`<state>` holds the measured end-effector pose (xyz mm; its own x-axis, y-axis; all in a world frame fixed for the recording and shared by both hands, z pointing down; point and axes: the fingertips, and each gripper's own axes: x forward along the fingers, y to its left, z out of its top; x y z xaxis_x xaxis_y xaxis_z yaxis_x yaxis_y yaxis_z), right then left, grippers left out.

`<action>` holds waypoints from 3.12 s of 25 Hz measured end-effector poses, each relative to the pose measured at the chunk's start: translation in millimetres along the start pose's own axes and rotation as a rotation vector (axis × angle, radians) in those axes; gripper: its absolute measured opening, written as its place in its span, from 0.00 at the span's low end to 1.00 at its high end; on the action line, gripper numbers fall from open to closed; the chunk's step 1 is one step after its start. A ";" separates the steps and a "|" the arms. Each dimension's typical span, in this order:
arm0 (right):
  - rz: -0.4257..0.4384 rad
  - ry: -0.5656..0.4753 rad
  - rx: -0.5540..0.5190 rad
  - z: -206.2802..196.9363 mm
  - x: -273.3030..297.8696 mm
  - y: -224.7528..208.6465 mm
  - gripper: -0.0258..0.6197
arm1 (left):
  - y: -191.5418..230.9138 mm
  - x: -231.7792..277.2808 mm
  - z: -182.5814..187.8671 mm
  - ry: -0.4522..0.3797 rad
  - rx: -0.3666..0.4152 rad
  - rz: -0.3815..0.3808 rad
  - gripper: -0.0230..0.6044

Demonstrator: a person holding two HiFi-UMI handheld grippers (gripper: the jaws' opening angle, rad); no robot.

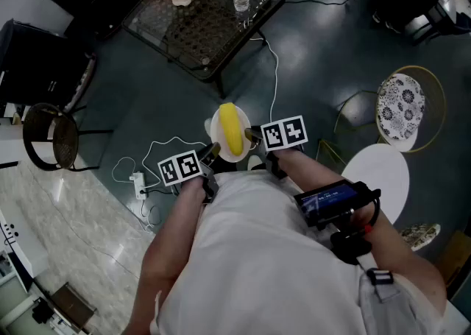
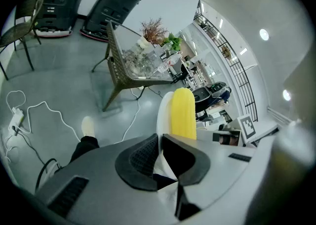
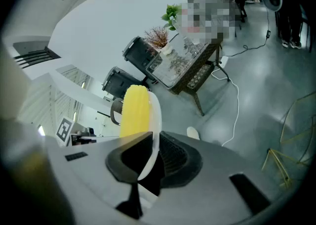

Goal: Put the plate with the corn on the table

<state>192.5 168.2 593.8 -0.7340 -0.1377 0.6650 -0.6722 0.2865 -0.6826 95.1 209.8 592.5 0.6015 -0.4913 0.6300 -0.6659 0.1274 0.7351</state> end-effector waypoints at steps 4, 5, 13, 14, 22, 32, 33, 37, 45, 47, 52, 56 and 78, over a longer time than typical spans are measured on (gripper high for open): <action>0.003 -0.014 0.009 -40.5 -19.6 15.2 0.12 | -6.8 -24.1 -41.1 0.005 -0.008 -0.007 0.09; 0.006 -0.021 0.008 -48.9 -21.7 19.0 0.12 | -6.1 -29.2 -48.7 0.005 -0.008 -0.010 0.09; 0.029 -0.099 0.045 -102.8 -23.3 54.2 0.12 | 9.1 -72.6 -87.4 0.026 0.023 -0.027 0.09; 0.034 -0.110 0.049 -107.3 -21.4 60.0 0.12 | 12.1 -79.2 -89.2 0.025 0.029 -0.030 0.09; 0.050 -0.140 0.048 -135.7 -1.9 103.1 0.12 | 41.7 -124.4 -103.2 0.014 0.030 -0.043 0.09; 0.060 -0.118 0.012 -141.7 8.8 120.0 0.12 | 53.4 -141.3 -105.9 -0.021 0.014 -0.047 0.09; 0.062 -0.113 0.006 -143.2 8.8 119.8 0.12 | 53.6 -141.6 -108.0 -0.026 0.009 -0.047 0.09; 0.069 -0.098 -0.022 -146.3 4.6 120.2 0.12 | 51.0 -142.7 -114.2 -0.052 -0.004 -0.043 0.10; 0.082 -0.073 -0.072 -159.8 -16.9 119.6 0.12 | 34.9 -144.6 -141.8 -0.103 -0.043 -0.051 0.10; 0.089 -0.068 -0.086 -165.4 -19.2 122.5 0.12 | 34.0 -148.9 -148.6 -0.119 -0.050 -0.049 0.10; 0.109 -0.048 -0.107 -173.7 -19.6 129.2 0.12 | 35.3 -157.6 -158.4 -0.152 -0.065 -0.033 0.10; 0.113 -0.040 -0.108 -181.3 -17.5 132.6 0.12 | 38.3 -163.3 -166.3 -0.156 -0.078 -0.025 0.10; 0.096 -0.086 -0.088 -127.7 55.1 172.5 0.12 | 92.6 -188.9 -79.3 -0.144 -0.024 -0.043 0.09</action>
<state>48.4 331.1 551.4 -0.8029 -0.1855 0.5664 -0.5898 0.3843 -0.7102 -45.1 382.8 561.4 0.5589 -0.6149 0.5563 -0.6291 0.1227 0.7676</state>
